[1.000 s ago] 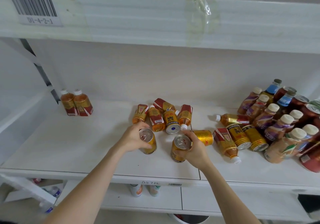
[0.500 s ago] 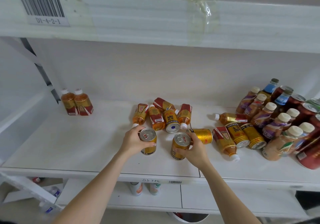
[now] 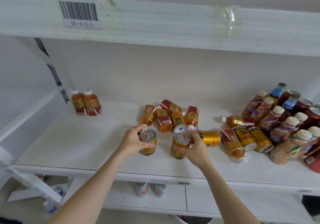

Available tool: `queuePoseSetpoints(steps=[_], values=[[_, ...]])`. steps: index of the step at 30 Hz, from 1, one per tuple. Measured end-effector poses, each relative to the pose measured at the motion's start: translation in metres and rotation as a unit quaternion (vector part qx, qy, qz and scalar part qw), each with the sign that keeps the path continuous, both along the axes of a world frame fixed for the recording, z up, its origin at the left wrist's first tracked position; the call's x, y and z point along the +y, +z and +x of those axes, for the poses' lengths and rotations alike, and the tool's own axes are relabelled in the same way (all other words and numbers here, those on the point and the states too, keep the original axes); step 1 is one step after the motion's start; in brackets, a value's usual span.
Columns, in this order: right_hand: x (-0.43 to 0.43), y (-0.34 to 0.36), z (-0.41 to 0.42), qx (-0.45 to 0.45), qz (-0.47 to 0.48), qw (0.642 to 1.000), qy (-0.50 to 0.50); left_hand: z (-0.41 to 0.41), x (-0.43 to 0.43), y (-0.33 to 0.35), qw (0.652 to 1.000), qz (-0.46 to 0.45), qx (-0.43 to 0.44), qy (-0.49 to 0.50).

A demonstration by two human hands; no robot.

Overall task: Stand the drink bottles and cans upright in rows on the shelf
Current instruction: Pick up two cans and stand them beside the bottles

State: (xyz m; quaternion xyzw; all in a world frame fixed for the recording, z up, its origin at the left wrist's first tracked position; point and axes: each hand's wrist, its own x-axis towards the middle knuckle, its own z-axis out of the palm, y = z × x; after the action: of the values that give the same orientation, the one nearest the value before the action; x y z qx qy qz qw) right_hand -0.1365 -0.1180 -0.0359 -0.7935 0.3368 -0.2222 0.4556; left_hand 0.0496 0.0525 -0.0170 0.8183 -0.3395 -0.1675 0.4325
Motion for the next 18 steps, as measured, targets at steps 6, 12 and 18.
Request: queuePoseSetpoints(steps=[6, 12, 18], values=[[0.026, 0.01, 0.022, -0.018, -0.003, 1.0, -0.021, 0.024, 0.02, 0.016, 0.999, -0.015, -0.006, -0.031], [0.051, 0.019, 0.047, -0.03, -0.017, 0.999, -0.035, 0.053, 0.041, 0.026, 0.998, -0.014, -0.026, -0.051], [0.068, 0.026, 0.067, -0.031, -0.032, 0.999, -0.031, 0.071, 0.056, 0.029, 0.998, -0.021, -0.037, -0.049]])
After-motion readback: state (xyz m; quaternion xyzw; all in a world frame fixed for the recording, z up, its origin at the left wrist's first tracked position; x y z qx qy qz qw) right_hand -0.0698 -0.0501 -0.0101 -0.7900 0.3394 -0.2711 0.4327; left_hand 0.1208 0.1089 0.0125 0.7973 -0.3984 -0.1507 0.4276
